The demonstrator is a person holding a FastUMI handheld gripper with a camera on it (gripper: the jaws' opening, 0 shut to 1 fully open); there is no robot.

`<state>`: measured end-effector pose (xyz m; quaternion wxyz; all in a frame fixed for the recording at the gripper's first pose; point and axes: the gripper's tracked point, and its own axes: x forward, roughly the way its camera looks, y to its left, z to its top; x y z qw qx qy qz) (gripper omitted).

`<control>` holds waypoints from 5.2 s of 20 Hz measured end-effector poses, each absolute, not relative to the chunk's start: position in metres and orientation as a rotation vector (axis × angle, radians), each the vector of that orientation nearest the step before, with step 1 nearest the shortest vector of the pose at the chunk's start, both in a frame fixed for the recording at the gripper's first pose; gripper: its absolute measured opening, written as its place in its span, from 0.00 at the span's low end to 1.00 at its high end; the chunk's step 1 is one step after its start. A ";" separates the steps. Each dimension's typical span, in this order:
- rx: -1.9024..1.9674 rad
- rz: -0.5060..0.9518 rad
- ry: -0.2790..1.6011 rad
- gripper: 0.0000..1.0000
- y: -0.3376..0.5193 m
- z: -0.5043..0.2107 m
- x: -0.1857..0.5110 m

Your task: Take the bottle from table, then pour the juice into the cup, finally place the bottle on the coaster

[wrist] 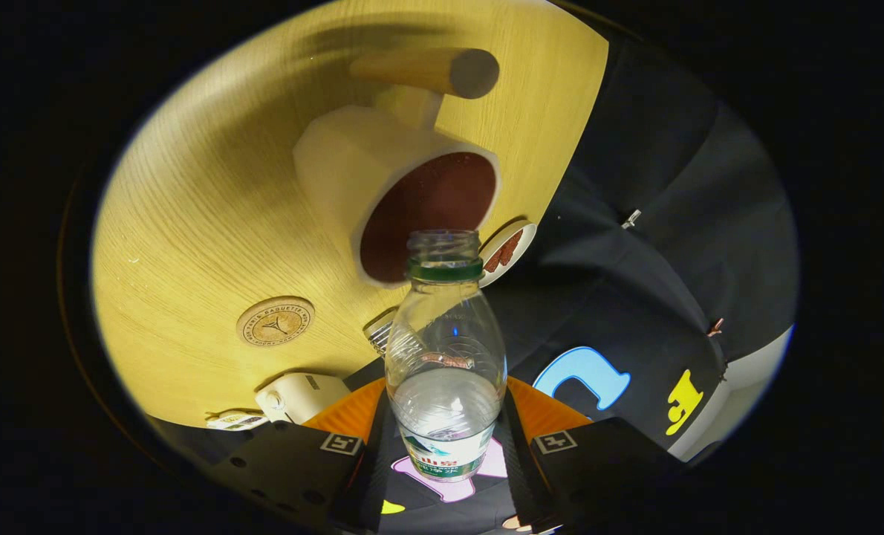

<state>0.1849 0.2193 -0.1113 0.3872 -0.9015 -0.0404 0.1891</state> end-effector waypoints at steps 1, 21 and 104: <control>-2.276 0.477 -0.083 0.68 0.216 -0.111 0.184; -1.211 0.363 0.164 0.69 0.184 -0.028 0.148; -0.051 0.026 -0.046 0.98 0.003 0.069 0.026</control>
